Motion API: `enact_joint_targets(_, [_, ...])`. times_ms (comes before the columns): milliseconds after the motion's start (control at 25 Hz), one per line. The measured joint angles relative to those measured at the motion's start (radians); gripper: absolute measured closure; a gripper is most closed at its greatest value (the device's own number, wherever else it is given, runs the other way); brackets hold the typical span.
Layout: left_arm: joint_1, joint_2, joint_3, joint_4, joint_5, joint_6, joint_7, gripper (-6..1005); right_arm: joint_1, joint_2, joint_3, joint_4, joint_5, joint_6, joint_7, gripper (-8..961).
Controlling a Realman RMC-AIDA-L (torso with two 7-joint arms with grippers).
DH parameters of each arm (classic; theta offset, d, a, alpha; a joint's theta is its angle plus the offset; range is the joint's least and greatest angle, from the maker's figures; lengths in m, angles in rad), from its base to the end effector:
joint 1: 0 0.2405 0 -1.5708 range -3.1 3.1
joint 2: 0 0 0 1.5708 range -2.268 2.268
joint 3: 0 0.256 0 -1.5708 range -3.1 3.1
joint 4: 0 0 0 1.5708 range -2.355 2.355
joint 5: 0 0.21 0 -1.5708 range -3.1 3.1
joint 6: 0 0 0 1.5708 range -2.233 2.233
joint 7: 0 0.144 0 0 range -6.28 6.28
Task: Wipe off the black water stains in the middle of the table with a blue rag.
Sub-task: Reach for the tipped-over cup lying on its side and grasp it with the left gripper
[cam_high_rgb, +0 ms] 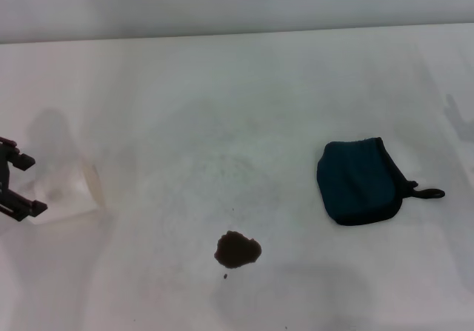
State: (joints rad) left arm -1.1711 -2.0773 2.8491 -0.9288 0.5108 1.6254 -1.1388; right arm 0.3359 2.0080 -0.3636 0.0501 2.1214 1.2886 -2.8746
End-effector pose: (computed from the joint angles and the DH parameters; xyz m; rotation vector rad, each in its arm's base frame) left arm -0.2594 0.3768 0.0638 -2.8974 -0.3976 0.5473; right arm 0.3980 0.2781 0.0374 -1.4577 0.6127 0.6018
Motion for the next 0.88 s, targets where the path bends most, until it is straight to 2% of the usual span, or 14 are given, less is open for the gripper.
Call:
enact_joint_targets(520, [0.048,-0.001,-0.001,0.148,-0.019,-0.145,0.035,202,-0.01,-0.002,-0.012,-0.004,0.0,0.02,0.0,96])
enact_joint_targets(880, [0.09,-0.001,-0.002,0.204,-0.118,-0.186,0.036,216,-0.024,-0.004,-0.023,-0.011,0.0,0.026,-0.001,96])
